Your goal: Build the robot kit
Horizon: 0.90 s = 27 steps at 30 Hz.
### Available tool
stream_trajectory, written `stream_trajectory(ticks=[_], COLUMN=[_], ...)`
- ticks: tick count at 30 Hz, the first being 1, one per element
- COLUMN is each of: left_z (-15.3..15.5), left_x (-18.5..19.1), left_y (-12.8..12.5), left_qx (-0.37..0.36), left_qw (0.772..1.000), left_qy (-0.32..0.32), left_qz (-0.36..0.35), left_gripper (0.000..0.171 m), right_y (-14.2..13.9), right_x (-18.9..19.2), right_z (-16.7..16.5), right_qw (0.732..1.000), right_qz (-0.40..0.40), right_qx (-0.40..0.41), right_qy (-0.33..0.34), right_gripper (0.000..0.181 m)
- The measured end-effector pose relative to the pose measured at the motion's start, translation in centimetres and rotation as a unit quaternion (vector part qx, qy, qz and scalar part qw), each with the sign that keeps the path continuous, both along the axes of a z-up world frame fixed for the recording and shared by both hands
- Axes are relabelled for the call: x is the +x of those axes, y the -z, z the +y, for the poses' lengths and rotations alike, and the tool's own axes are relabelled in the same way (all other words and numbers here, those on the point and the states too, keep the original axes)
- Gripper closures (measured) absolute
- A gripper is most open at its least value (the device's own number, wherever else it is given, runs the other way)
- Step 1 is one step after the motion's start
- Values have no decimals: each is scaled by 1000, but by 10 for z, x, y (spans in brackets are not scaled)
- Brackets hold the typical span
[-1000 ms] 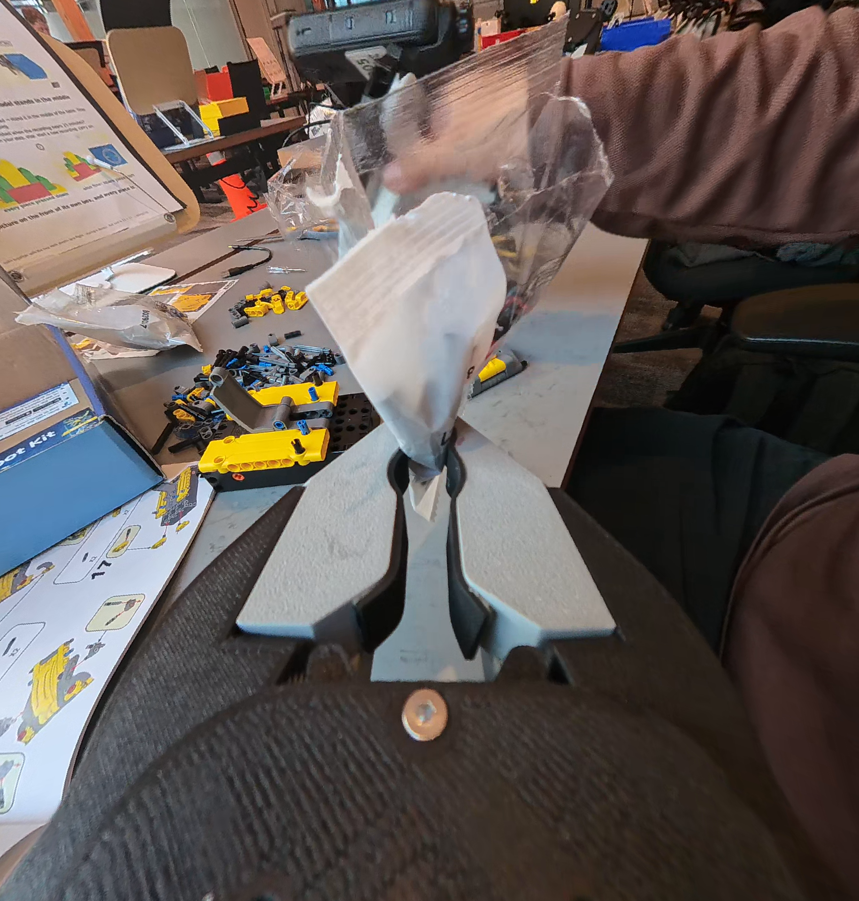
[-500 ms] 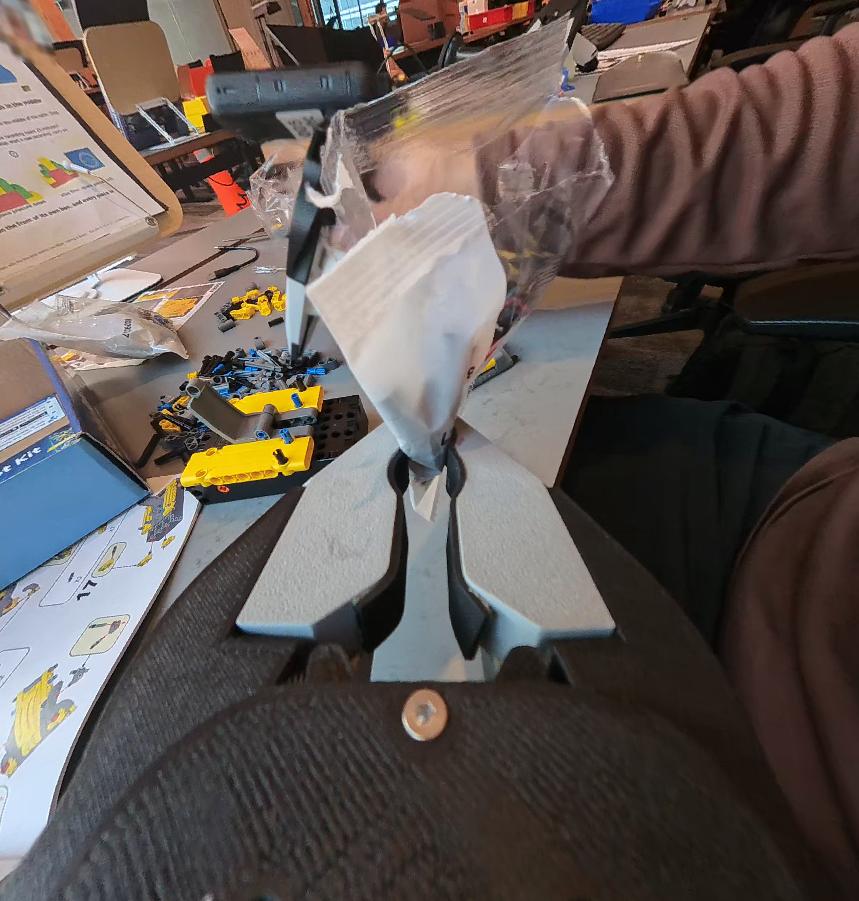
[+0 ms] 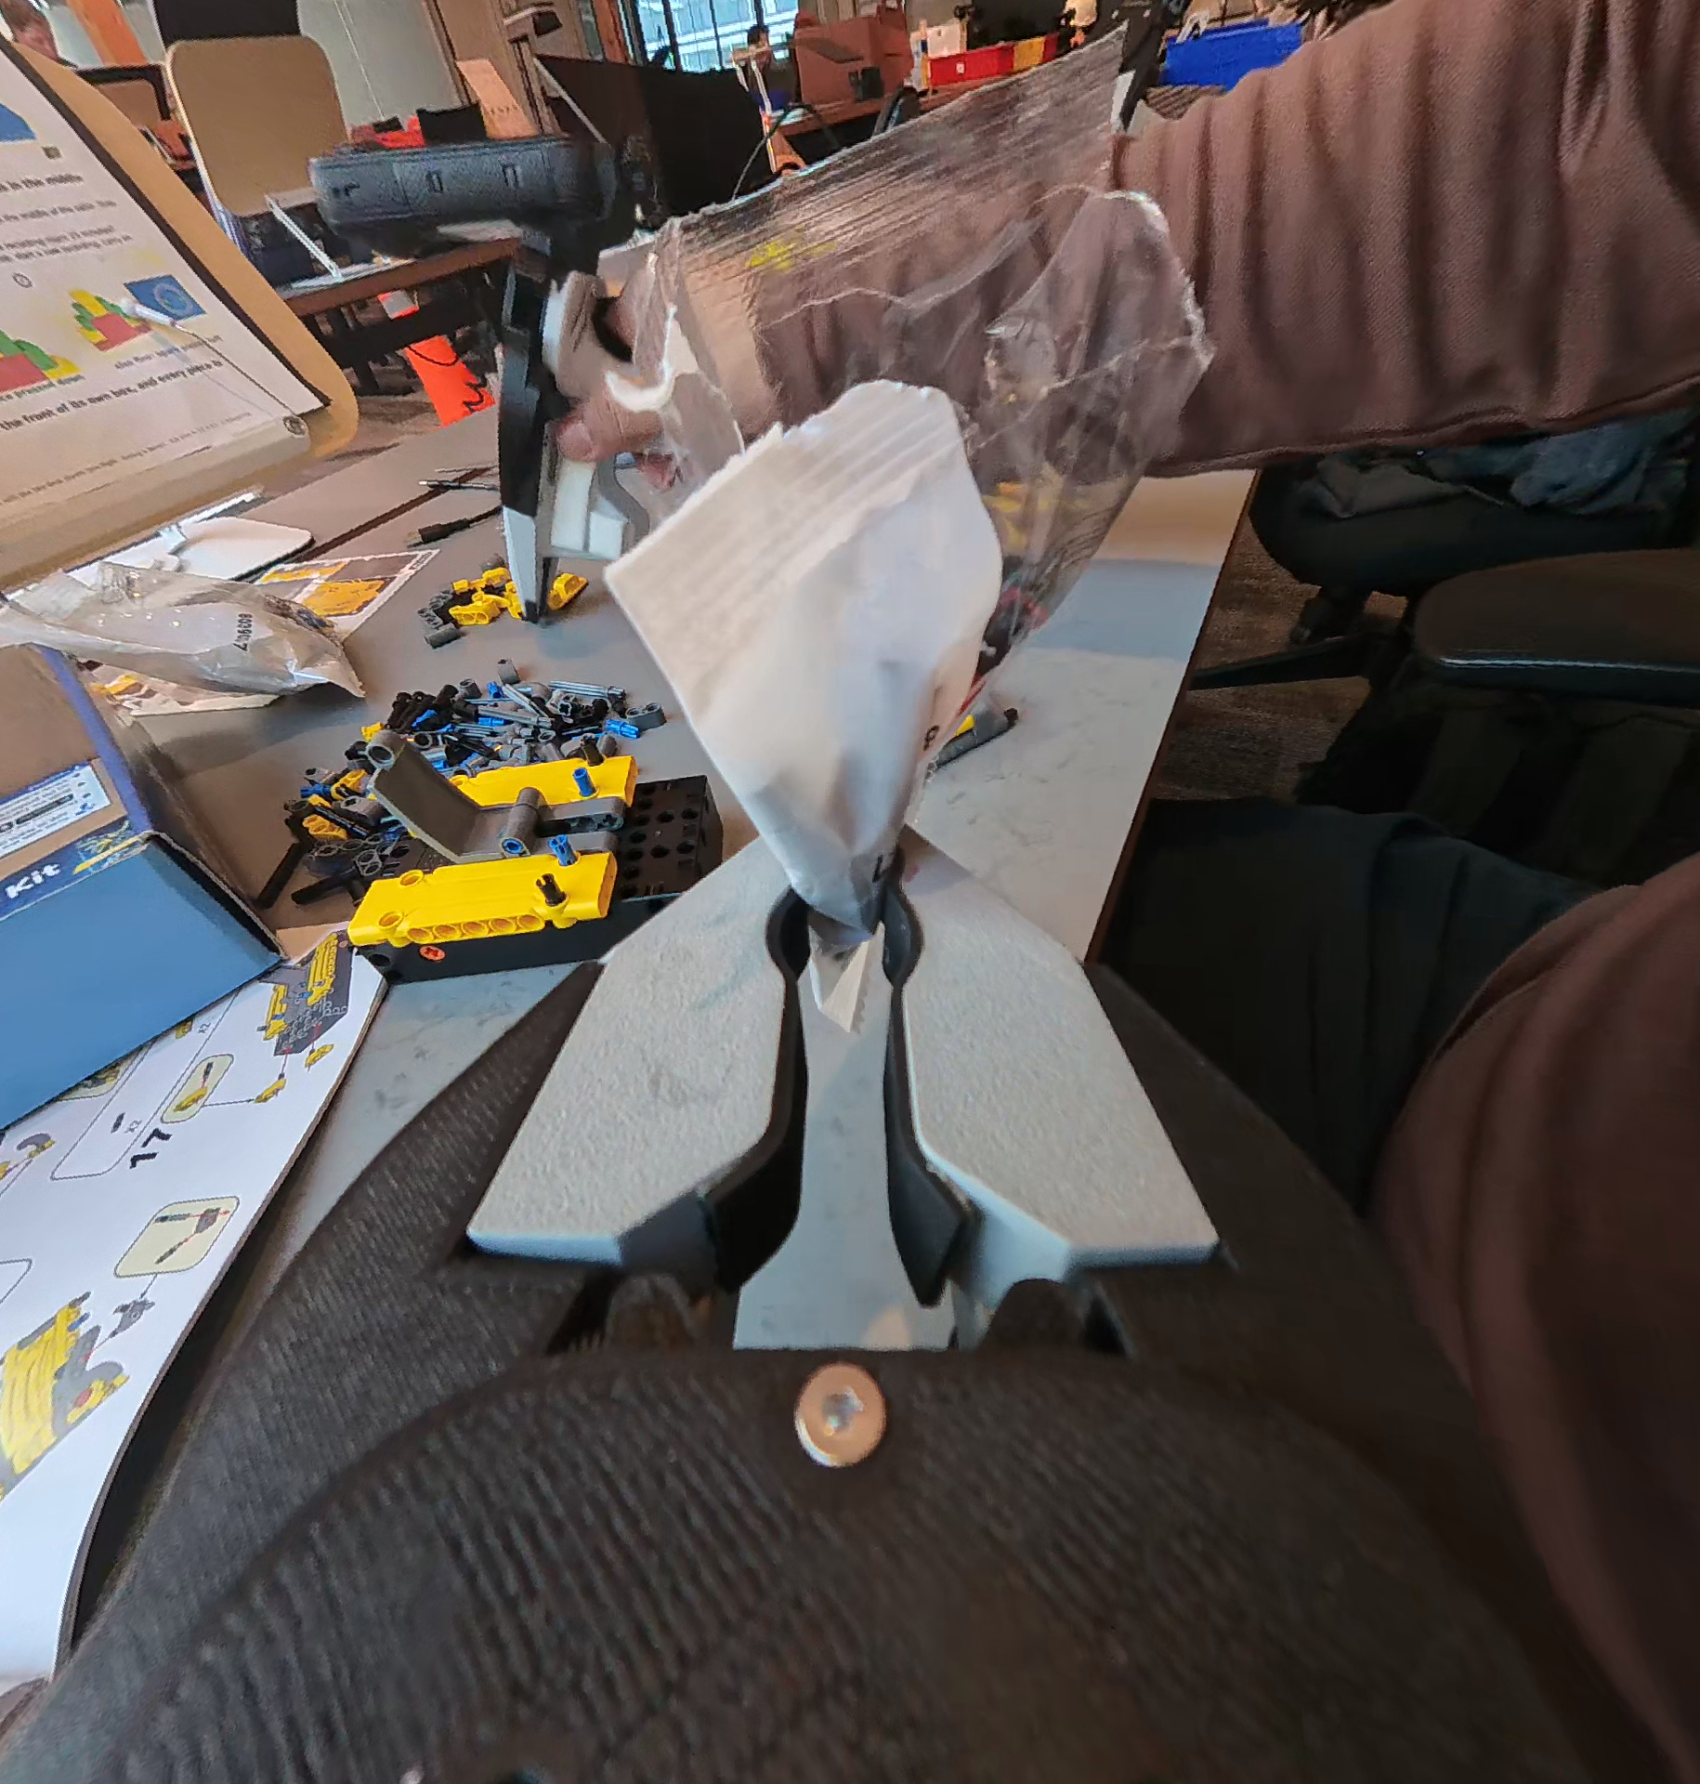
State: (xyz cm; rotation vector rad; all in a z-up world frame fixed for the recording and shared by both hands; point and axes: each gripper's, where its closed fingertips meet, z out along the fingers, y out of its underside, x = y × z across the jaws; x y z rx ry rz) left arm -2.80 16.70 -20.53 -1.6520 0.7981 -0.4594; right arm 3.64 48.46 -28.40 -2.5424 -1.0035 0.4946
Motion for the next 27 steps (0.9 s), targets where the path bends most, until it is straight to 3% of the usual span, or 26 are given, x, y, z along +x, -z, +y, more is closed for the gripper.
stream_trajectory(ticks=[5,10,14,18,21,24,27], left_z=[-2,12,31,56,76,94,107], left_x=[2,2,16,41,63,87,109], left_y=[2,-13,-39,-59,-67,-67,-63], left_qx=[-9,-24,-9,-22,-37,-50,-63], left_qw=[1000,999,999,997,995,994,993], left_qy=[2,-17,-11,-1,9,17,33], left_qz=[-7,-37,-46,-73,-92,-96,-98], left_gripper=[164,164,164,165,165,165,165], right_y=[-6,-79,-112,-122,-129,-136,-133], right_x=[-14,-26,1,45,69,77,86], right_z=[-17,-90,-164,-191,-201,-204,-193], right_qw=[998,972,929,901,877,858,857], right_qz=[42,188,289,345,378,414,421], right_qx=[-28,-18,-14,35,86,134,173], right_qy=[-30,-143,-232,-261,-282,-273,-241], right_gripper=[173,155,146,133,110,117,143])
